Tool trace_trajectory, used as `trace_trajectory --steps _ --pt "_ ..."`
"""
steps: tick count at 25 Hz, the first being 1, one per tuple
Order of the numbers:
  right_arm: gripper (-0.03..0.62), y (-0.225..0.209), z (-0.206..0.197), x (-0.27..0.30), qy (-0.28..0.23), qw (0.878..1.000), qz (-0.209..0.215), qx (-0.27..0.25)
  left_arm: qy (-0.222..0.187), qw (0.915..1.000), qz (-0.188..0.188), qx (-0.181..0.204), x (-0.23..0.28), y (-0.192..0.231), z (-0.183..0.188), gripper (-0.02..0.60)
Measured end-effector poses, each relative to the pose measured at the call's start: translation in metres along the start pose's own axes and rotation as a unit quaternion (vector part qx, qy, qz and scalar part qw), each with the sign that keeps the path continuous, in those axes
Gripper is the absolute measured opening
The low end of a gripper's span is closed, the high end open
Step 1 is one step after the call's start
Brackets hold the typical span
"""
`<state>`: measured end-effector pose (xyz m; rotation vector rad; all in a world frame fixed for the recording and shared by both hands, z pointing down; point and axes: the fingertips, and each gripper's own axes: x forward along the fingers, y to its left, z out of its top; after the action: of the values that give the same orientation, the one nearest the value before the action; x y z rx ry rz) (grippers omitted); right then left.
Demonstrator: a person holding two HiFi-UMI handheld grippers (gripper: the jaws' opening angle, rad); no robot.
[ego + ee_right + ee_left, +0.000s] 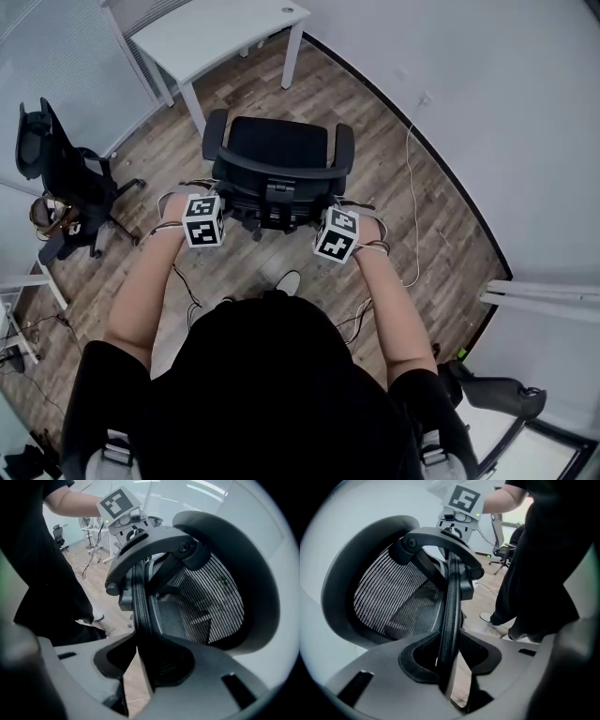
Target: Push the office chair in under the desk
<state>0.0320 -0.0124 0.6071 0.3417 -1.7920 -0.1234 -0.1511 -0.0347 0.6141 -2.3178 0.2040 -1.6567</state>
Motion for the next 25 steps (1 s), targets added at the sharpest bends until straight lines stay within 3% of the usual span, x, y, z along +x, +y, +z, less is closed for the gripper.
trace_trajectory --steps 25 --pt "0.130 -0.126 -0.067 0.016 -0.029 0.996 -0.034 -0.072 0.026 0.9973 0.006 -0.068 0.053 0.094 0.061 0.129"
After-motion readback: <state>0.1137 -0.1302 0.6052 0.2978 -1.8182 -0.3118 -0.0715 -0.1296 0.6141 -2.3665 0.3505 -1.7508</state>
